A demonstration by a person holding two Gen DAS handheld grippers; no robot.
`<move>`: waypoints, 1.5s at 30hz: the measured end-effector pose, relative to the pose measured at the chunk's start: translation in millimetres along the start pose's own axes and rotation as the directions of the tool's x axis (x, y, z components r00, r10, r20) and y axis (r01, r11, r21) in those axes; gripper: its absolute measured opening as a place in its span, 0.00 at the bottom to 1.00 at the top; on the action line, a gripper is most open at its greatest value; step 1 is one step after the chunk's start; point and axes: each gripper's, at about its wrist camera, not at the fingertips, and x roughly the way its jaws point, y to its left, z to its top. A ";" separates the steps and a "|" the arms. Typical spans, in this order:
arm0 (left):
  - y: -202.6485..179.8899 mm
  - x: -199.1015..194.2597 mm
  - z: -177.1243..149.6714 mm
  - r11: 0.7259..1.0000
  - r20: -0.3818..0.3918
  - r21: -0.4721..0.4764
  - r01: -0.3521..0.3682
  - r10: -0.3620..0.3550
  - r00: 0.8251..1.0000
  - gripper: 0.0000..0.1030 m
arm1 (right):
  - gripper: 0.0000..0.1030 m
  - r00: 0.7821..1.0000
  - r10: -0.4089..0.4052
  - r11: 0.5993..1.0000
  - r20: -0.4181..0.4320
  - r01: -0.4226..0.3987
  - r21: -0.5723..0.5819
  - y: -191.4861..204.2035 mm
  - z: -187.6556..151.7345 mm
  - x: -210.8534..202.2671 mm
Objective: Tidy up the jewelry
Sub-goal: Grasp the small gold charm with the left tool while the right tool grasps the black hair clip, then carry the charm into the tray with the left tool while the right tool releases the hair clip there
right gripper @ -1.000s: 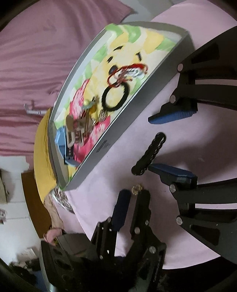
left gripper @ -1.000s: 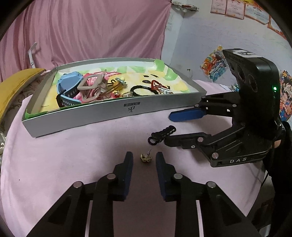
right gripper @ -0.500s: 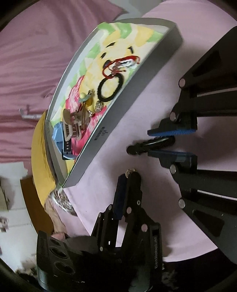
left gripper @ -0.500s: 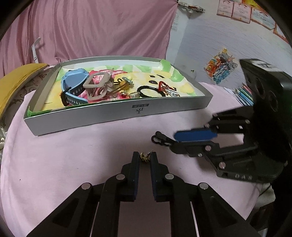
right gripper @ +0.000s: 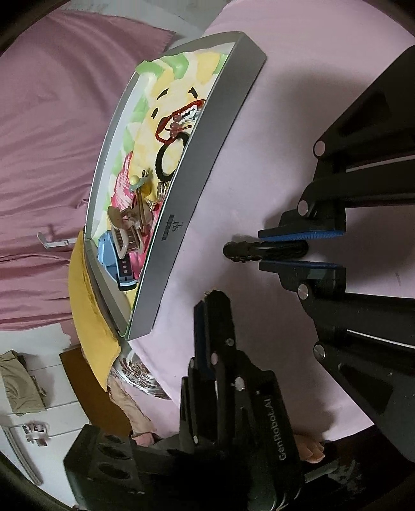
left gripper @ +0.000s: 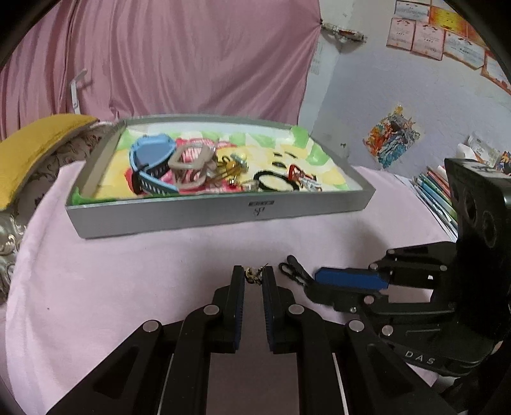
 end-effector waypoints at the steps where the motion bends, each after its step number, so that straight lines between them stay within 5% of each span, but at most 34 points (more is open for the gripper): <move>1: -0.7 -1.6 1.0 1.000 0.010 0.005 -0.004 0.004 1.000 0.10 | 0.10 1.000 -0.003 1.000 0.019 0.003 0.004 0.7 -0.2 -3.3; 14: -4.8 -17.9 15.3 0.999 0.131 0.021 -0.043 0.040 0.991 0.10 | 0.10 0.985 -0.039 0.998 0.170 0.031 0.049 -6.2 0.9 -31.4; 18: -5.1 -25.2 26.9 0.999 0.233 0.005 -0.042 0.040 0.972 0.10 | 0.10 0.944 -0.115 0.993 0.308 0.097 0.073 -12.0 7.1 -51.3; 24: -15.8 -32.8 46.3 0.996 0.396 0.027 -0.086 0.068 0.916 0.10 | 0.10 0.861 -0.211 0.977 0.464 0.174 0.121 -23.1 20.7 -74.4; 34: -29.4 -19.7 84.1 0.990 0.507 0.059 -0.131 0.083 0.858 0.10 | 0.10 0.792 -0.297 0.955 0.534 0.241 0.173 -49.7 49.2 -82.2; 38: -29.8 -4.5 95.3 0.989 0.510 0.060 -0.132 0.083 0.856 0.10 | 0.10 0.771 -0.329 0.944 0.545 0.272 0.185 -61.1 62.9 -74.1; 45: -27.2 19.9 107.1 0.989 0.491 0.063 -0.132 0.085 0.867 0.10 | 0.10 0.781 -0.345 0.939 0.521 0.282 0.199 -71.7 80.7 -52.1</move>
